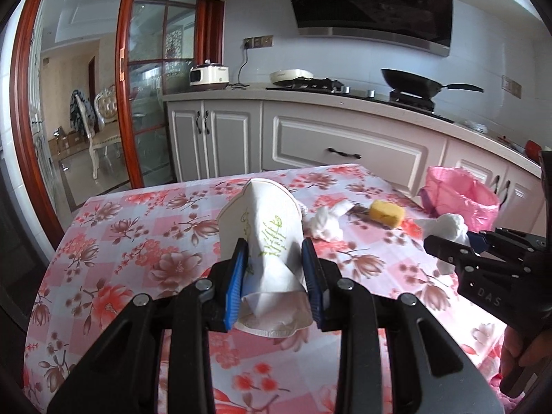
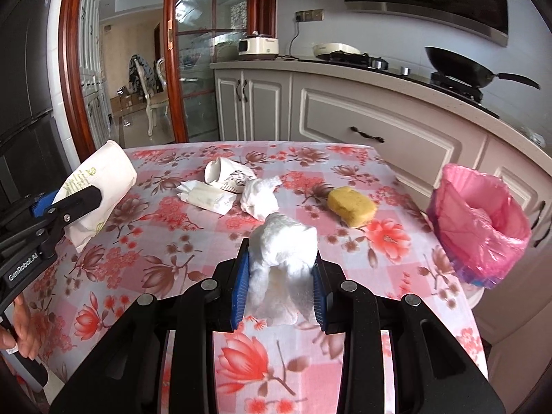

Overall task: Collect trash
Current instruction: 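Carry the paper cup and tissue toward the pink bin with both tools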

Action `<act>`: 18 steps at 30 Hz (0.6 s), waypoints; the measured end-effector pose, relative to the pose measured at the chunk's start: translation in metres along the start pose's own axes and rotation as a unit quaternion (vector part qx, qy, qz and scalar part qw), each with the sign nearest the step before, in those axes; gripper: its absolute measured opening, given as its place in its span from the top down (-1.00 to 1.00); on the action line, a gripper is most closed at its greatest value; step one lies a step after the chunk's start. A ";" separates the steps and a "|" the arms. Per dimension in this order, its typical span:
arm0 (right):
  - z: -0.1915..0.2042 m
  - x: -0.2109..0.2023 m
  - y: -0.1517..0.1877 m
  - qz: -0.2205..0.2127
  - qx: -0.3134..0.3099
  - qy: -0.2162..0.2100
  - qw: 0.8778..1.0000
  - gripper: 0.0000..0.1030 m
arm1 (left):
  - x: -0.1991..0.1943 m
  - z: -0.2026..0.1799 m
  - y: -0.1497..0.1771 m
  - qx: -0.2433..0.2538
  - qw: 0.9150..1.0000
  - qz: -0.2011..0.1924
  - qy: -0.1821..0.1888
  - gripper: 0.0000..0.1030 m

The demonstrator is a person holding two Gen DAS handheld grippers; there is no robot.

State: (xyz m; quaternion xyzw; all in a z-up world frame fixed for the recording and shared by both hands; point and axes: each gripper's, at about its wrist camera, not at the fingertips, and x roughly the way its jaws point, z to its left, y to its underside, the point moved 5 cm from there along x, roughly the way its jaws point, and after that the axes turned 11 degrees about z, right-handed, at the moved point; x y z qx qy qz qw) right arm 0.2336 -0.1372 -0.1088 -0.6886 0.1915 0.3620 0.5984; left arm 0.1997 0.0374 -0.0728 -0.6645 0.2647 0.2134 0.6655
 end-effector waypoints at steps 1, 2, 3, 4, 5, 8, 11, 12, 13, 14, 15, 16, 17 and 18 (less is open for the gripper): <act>-0.003 -0.003 0.001 -0.001 0.003 0.002 1.000 0.39 | -0.002 -0.003 0.000 0.002 1.000 -0.001 0.003 0.40; -0.006 -0.006 0.003 -0.004 0.007 0.004 1.000 0.39 | -0.004 -0.007 0.001 0.004 1.000 -0.003 0.005 0.40; -0.008 -0.008 0.004 -0.006 0.010 0.006 1.000 0.39 | -0.007 -0.011 0.001 0.006 1.000 -0.004 0.009 0.40; -0.011 -0.011 0.005 -0.008 0.013 0.010 1.000 0.39 | -0.008 -0.014 0.000 0.008 1.000 -0.005 0.011 0.40; -0.014 -0.015 0.007 -0.010 0.016 0.013 1.000 0.39 | -0.010 -0.019 0.000 0.011 1.000 -0.007 0.015 0.40; -0.026 -0.021 0.010 -0.016 0.028 0.022 0.999 0.39 | -0.014 -0.032 -0.001 0.023 0.999 -0.009 0.026 0.39; -0.040 -0.024 0.014 -0.015 0.043 0.029 0.999 0.39 | -0.014 -0.046 -0.002 0.037 0.999 -0.010 0.037 0.40; -0.045 -0.025 0.016 -0.015 0.048 0.032 0.998 0.39 | -0.014 -0.053 -0.002 0.042 0.998 -0.010 0.042 0.40; -0.051 -0.026 0.017 -0.014 0.054 0.035 0.998 0.39 | -0.013 -0.059 -0.003 0.048 0.998 -0.009 0.047 0.40; -0.055 -0.026 0.018 -0.014 0.059 0.037 0.998 0.39 | -0.013 -0.063 -0.003 0.052 0.997 -0.008 0.050 0.40; -0.059 -0.027 0.019 -0.014 0.064 0.039 0.997 0.39 | -0.011 -0.067 -0.004 0.056 0.997 -0.007 0.054 0.40; -0.062 -0.027 0.021 -0.013 0.067 0.041 0.997 0.39 | -0.010 -0.072 -0.004 0.060 0.996 -0.007 0.058 0.40; -0.067 -0.027 0.022 -0.013 0.071 0.044 0.996 0.39 | -0.009 -0.078 -0.005 0.066 0.996 -0.007 0.063 0.40; -0.071 -0.027 0.023 -0.012 0.076 0.046 0.996 0.39 | -0.007 -0.082 -0.006 0.068 0.995 -0.007 0.067 0.40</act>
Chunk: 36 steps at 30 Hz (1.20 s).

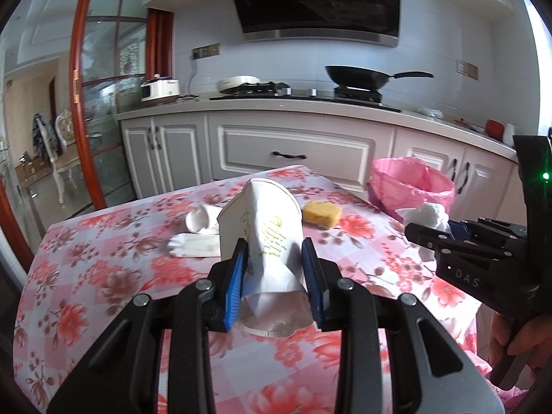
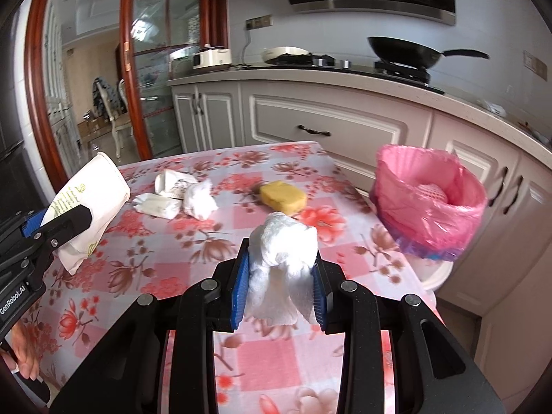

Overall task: Collect trash
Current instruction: 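Carry the paper cup and tissue toward the pink bin with both tools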

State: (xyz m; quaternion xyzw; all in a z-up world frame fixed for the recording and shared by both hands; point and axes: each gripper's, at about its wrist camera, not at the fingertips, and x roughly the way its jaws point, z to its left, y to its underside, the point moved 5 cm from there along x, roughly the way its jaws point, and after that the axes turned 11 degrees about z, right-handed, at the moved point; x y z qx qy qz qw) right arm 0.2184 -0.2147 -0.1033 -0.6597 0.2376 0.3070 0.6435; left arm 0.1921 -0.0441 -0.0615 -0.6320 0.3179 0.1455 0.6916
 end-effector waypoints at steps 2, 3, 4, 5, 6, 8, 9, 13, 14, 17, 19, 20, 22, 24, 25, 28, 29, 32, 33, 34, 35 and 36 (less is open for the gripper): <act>-0.007 0.000 0.001 0.000 0.006 0.004 1.000 0.39 | 0.005 -0.010 -0.005 0.007 1.000 0.001 0.011 0.40; -0.010 0.000 0.002 0.001 0.009 0.006 1.000 0.39 | 0.007 -0.013 -0.006 0.009 1.000 0.001 0.014 0.40; -0.014 0.001 0.002 0.001 0.012 0.008 1.000 0.39 | 0.009 -0.016 -0.008 0.011 1.000 0.002 0.019 0.40; -0.019 0.001 0.002 0.002 0.016 0.011 1.000 0.39 | 0.012 -0.023 -0.010 0.016 1.000 0.003 0.024 0.40; -0.024 0.002 0.002 0.002 0.021 0.013 1.000 0.39 | 0.014 -0.027 -0.012 0.019 0.999 0.003 0.028 0.40; -0.034 0.001 0.001 0.000 0.030 0.018 0.999 0.39 | 0.018 -0.035 -0.016 0.026 0.999 0.002 0.037 0.40; -0.040 0.001 0.000 -0.001 0.035 0.021 0.999 0.39 | 0.021 -0.040 -0.019 0.031 0.999 0.001 0.040 0.40; -0.059 -0.002 -0.005 -0.010 0.050 0.033 0.998 0.39 | 0.032 -0.058 -0.030 0.043 0.997 0.000 0.056 0.40; -0.065 -0.003 -0.007 -0.013 0.055 0.037 0.998 0.39 | 0.036 -0.063 -0.033 0.045 0.997 0.000 0.062 0.40; -0.081 -0.005 -0.013 -0.018 0.067 0.048 0.996 0.39 | 0.046 -0.076 -0.041 0.053 0.996 0.000 0.076 0.40; -0.090 -0.004 -0.017 -0.020 0.073 0.055 0.996 0.39 | 0.053 -0.085 -0.047 0.058 0.995 -0.003 0.085 0.40; -0.095 -0.003 -0.020 -0.021 0.076 0.059 0.995 0.39 | 0.055 -0.088 -0.050 0.061 0.994 -0.004 0.089 0.40; -0.103 -0.002 -0.024 -0.022 0.080 0.066 0.994 0.39 | 0.061 -0.097 -0.059 0.065 0.993 -0.009 0.099 0.40; -0.113 -0.001 -0.031 -0.027 0.084 0.073 0.993 0.39 | 0.065 -0.105 -0.066 0.069 0.992 -0.014 0.105 0.40; -0.117 -0.001 -0.033 -0.028 0.086 0.075 0.993 0.39 | 0.068 -0.109 -0.072 0.071 0.991 -0.018 0.110 0.40; -0.130 0.000 -0.042 -0.036 0.090 0.083 0.992 0.39 | 0.077 -0.120 -0.087 0.073 0.990 -0.028 0.118 0.40; -0.134 0.000 -0.046 -0.039 0.091 0.086 0.991 0.39 | 0.081 -0.124 -0.093 0.075 0.989 -0.031 0.121 0.40; -0.149 0.000 -0.056 -0.051 0.094 0.089 0.990 0.39 | 0.093 -0.137 -0.110 0.081 0.988 -0.041 0.128 0.40; -0.156 0.002 -0.060 -0.054 0.094 0.091 0.990 0.39 | 0.097 -0.140 -0.116 0.083 0.987 -0.043 0.130 0.40; -0.161 0.003 -0.064 -0.057 0.094 0.092 0.990 0.39 | 0.101 -0.145 -0.122 0.086 0.986 -0.046 0.133 0.40; -0.166 0.004 -0.067 -0.059 0.094 0.093 0.989 0.39 | 0.107 -0.151 -0.129 0.089 0.985 -0.049 0.137 0.40; -0.171 0.006 -0.070 -0.061 0.095 0.095 0.989 0.39 | 0.113 -0.156 -0.135 0.091 0.985 -0.051 0.140 0.40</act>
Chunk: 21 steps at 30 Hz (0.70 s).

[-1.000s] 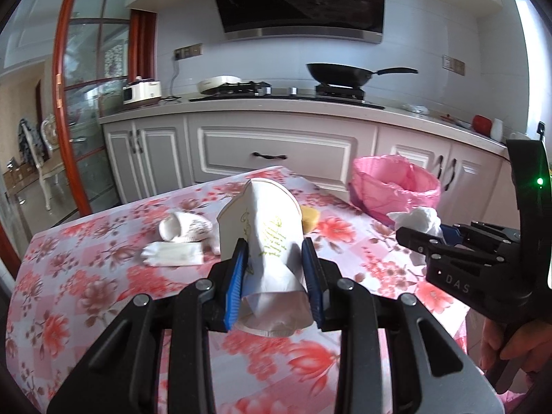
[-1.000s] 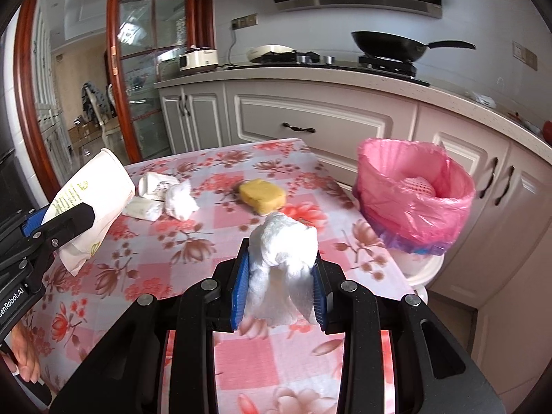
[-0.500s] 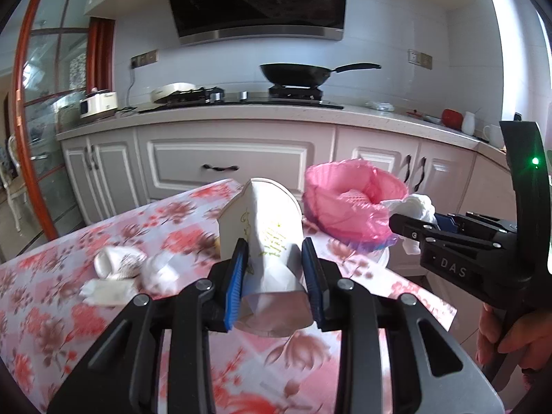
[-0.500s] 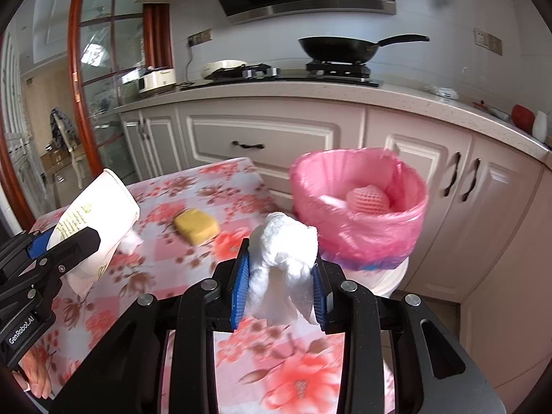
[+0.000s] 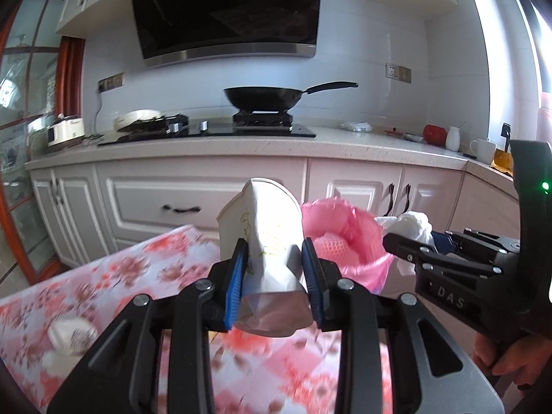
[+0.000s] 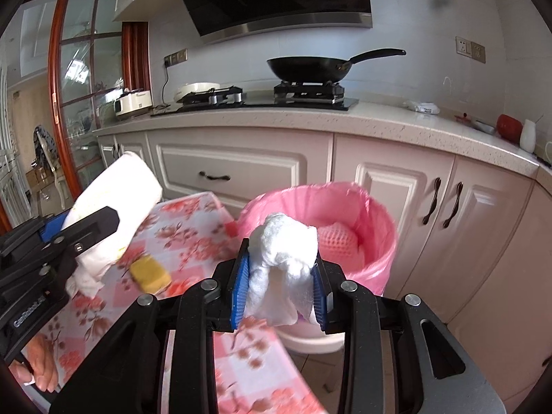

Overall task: Collect trash
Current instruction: 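Carry the paper cup and tissue toward the pink bin with both tools, then open both tools over the pink bin to drop the cup and tissue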

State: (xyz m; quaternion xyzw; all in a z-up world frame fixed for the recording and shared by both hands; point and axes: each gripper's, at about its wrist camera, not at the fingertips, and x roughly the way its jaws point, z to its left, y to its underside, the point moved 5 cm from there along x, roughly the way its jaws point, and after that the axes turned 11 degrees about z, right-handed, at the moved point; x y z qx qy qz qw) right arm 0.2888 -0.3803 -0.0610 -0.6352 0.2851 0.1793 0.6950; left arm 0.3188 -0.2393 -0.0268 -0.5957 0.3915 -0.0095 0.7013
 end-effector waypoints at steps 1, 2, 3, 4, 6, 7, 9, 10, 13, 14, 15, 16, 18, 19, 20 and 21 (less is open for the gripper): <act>-0.004 0.003 -0.004 -0.001 0.001 0.002 1.000 0.39 | 0.007 -0.002 -0.005 0.002 1.000 -0.001 0.004 0.40; -0.011 0.007 -0.008 -0.003 0.004 0.005 1.000 0.39 | 0.018 -0.006 -0.012 0.004 1.000 -0.002 0.010 0.40; -0.017 0.012 -0.011 -0.003 0.009 0.006 1.000 0.39 | 0.027 -0.008 -0.018 0.005 1.000 -0.003 0.015 0.40; -0.021 0.014 -0.014 -0.003 0.012 0.008 1.000 0.39 | 0.034 -0.011 -0.023 0.006 1.000 -0.002 0.019 0.40; -0.034 0.022 -0.021 -0.007 0.017 0.008 1.000 0.39 | 0.053 -0.018 -0.035 0.010 0.999 -0.002 0.031 0.39; -0.041 0.027 -0.025 -0.009 0.018 0.010 1.000 0.39 | 0.060 -0.021 -0.040 0.013 0.999 -0.002 0.035 0.39; -0.053 0.037 -0.030 -0.010 0.021 0.012 1.000 0.38 | 0.080 -0.030 -0.049 0.018 0.999 0.000 0.047 0.40; -0.058 0.041 -0.032 -0.010 0.023 0.010 1.000 0.38 | 0.088 -0.033 -0.052 0.021 0.998 0.001 0.051 0.39; -0.074 0.059 -0.039 -0.007 0.027 0.011 1.000 0.38 | 0.117 -0.041 -0.060 0.027 0.998 0.008 0.058 0.39; -0.078 0.065 -0.041 -0.007 0.028 0.011 1.000 0.37 | 0.128 -0.043 -0.062 0.027 0.998 0.011 0.060 0.39; -0.082 0.072 -0.043 -0.006 0.028 0.013 1.000 0.37 | 0.136 -0.044 -0.063 0.026 0.998 0.014 0.062 0.39; -0.085 0.077 -0.044 -0.005 0.027 0.013 1.000 0.37 | 0.142 -0.044 -0.063 0.025 0.998 0.015 0.063 0.39; -0.091 0.090 -0.048 -0.003 0.028 0.012 1.000 0.34 | 0.162 -0.045 -0.066 0.019 0.997 0.023 0.068 0.39; -0.094 0.095 -0.048 -0.002 0.029 0.011 1.000 0.33 | 0.168 -0.045 -0.066 0.017 0.997 0.025 0.071 0.39; -0.097 0.103 -0.049 0.000 0.029 0.009 1.000 0.25 | 0.179 -0.045 -0.066 0.014 0.997 0.030 0.075 0.39; -0.100 0.110 -0.048 0.005 0.028 0.008 1.000 0.16 | 0.187 -0.045 -0.065 0.014 0.996 0.036 0.079 0.38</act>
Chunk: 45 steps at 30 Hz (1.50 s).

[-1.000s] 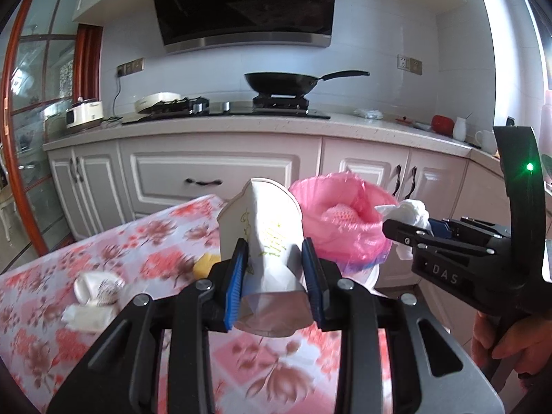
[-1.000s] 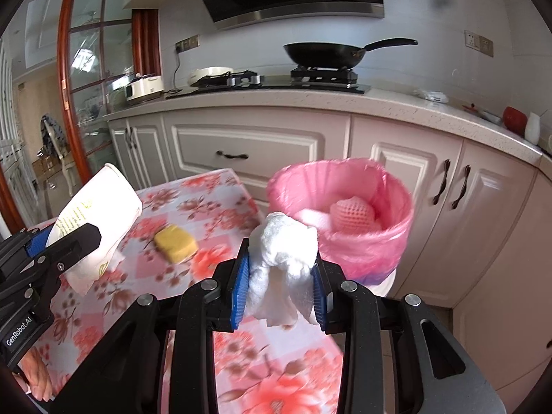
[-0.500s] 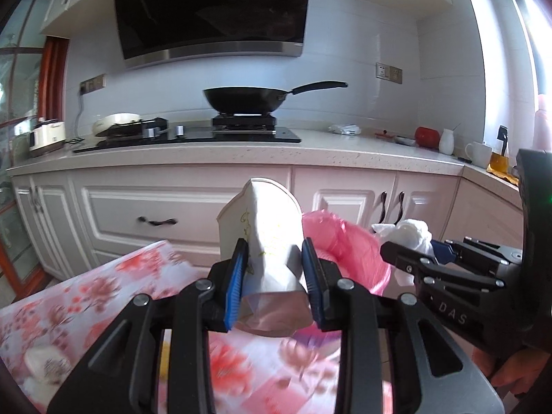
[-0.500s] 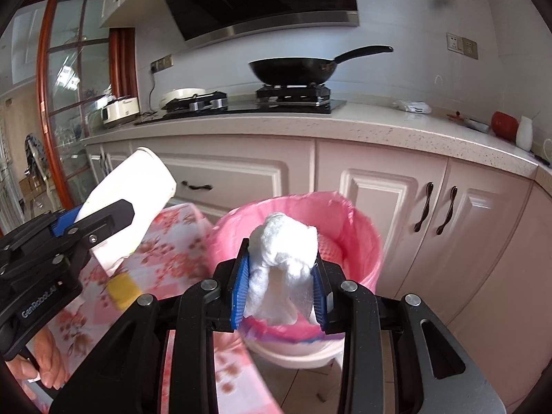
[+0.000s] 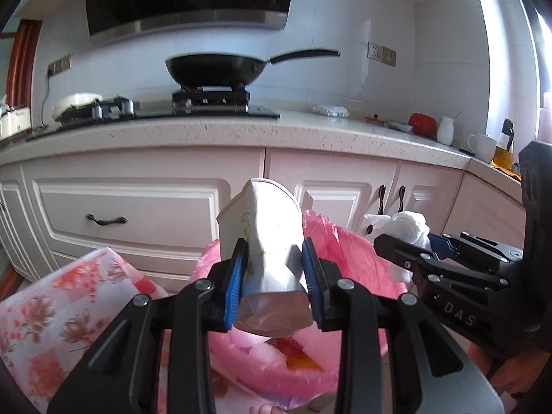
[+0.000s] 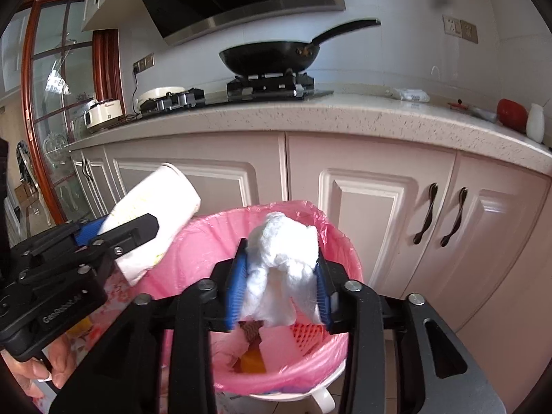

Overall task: Collect trash
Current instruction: 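Open both tools over the pink bin to drop the cup and tissue, then move both tools back over the table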

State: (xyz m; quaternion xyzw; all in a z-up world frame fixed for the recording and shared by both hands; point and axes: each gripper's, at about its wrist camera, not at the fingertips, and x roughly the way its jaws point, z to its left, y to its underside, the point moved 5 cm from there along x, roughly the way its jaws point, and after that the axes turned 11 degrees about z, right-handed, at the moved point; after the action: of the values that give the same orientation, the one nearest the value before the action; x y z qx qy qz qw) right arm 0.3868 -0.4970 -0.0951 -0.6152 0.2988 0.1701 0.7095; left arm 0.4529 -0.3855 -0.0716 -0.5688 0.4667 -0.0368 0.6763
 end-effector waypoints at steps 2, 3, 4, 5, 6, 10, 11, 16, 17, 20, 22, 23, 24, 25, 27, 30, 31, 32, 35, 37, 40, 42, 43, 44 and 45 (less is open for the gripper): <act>-0.006 0.012 0.001 0.005 -0.001 -0.002 1.000 0.04 | 0.020 0.004 0.001 -0.001 1.000 0.014 0.001 0.29; -0.008 0.017 0.002 0.006 -0.004 -0.005 1.000 -0.02 | 0.025 0.007 0.003 -0.004 1.000 0.018 0.003 0.14; -0.010 0.020 0.003 0.007 -0.004 -0.003 1.000 -0.15 | 0.029 0.009 0.005 -0.006 1.000 0.020 0.004 0.09; -0.013 0.023 0.004 0.006 0.000 -0.002 1.000 -0.18 | 0.034 0.012 0.006 -0.008 1.000 0.024 -0.001 0.02; -0.016 0.023 0.005 0.006 0.004 -0.004 1.000 -0.18 | 0.037 0.015 0.006 -0.009 1.000 0.025 -0.002 -0.03; -0.024 0.018 0.009 0.004 0.022 -0.004 1.000 -0.18 | 0.033 0.028 0.013 -0.020 0.999 0.027 -0.010 -0.23; -0.024 0.015 0.010 0.004 0.024 -0.005 1.000 -0.18 | 0.029 0.030 0.015 -0.022 0.999 0.027 -0.012 -0.29; -0.012 -0.015 0.016 -0.005 0.018 -0.010 1.000 -0.18 | -0.013 0.038 0.027 -0.031 0.998 0.010 -0.049 -0.82; -0.007 -0.023 0.018 -0.005 0.016 -0.012 1.000 -0.18 | -0.027 0.039 0.032 -0.037 0.997 0.006 -0.060 -0.91; 0.009 -0.046 0.024 -0.008 0.012 -0.022 1.000 -0.32 | -0.059 0.042 0.045 -0.044 0.996 0.006 -0.079 -0.90; 0.024 -0.063 0.030 -0.011 0.010 -0.034 0.999 -0.38 | -0.081 0.044 0.055 -0.050 0.994 0.005 -0.095 -0.90; 0.032 -0.070 0.034 -0.011 0.007 -0.039 0.999 -0.39 | -0.097 0.046 0.063 -0.052 0.993 0.003 -0.105 -0.90; 0.040 -0.076 0.037 -0.012 0.004 -0.043 0.999 -0.39 | -0.108 0.048 0.069 -0.054 0.992 0.002 -0.112 -0.91; 0.047 -0.081 0.041 -0.011 0.000 -0.047 0.999 -0.40 | -0.124 0.052 0.078 -0.057 0.991 0.002 -0.122 -0.91; 0.066 -0.092 0.050 -0.007 -0.007 -0.059 0.998 -0.43 | -0.147 0.060 0.092 -0.063 0.988 0.002 -0.138 -0.90; 0.096 -0.104 0.063 0.000 -0.022 -0.077 0.997 -0.45 | -0.184 0.076 0.116 -0.079 0.983 0.003 -0.164 -0.91; 0.105 -0.107 0.066 0.001 -0.026 -0.081 0.996 -0.45 | -0.195 0.081 0.123 -0.084 0.982 0.003 -0.171 -0.91; 0.118 -0.111 0.071 0.004 -0.033 -0.087 0.996 -0.45 | -0.211 0.090 0.134 -0.093 0.979 0.002 -0.182 -0.91; 0.148 -0.118 0.082 0.011 -0.048 -0.101 0.994 -0.50 | -0.239 0.108 0.156 -0.112 0.973 0.003 -0.202 -0.91; 0.165 -0.121 0.088 0.015 -0.055 -0.108 0.993 -0.51 | -0.255 0.120 0.169 -0.123 0.969 0.007 -0.215 -0.91; 0.196 -0.124 0.098 0.025 -0.074 -0.121 0.990 -0.51 | -0.277 0.140 0.190 -0.144 0.962 0.013 -0.233 -0.91; 0.213 -0.126 0.104 0.029 -0.088 -0.124 0.988 -0.51 | -0.285 0.149 0.200 -0.154 0.959 0.016 -0.238 -0.91; 0.223 -0.127 0.107 0.031 -0.096 -0.127 0.987 -0.51 | -0.289 0.154 0.205 -0.158 0.957 0.017 -0.242 -0.91; 0.230 -0.127 0.110 0.033 -0.102 -0.130 0.986 -0.51 | -0.295 0.161 0.212 -0.164 0.955 0.020 -0.247 -0.90; 0.235 -0.127 0.112 0.035 -0.106 -0.131 0.985 -0.52 | -0.299 0.164 0.217 -0.168 0.953 0.022 -0.251 -0.91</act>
State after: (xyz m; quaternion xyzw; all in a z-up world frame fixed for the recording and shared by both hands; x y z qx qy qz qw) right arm 0.2722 -0.2313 -0.0861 -0.6488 0.2043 0.3047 0.6667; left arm 0.2917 -0.0154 -0.0835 -0.6545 0.2940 0.2006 0.6670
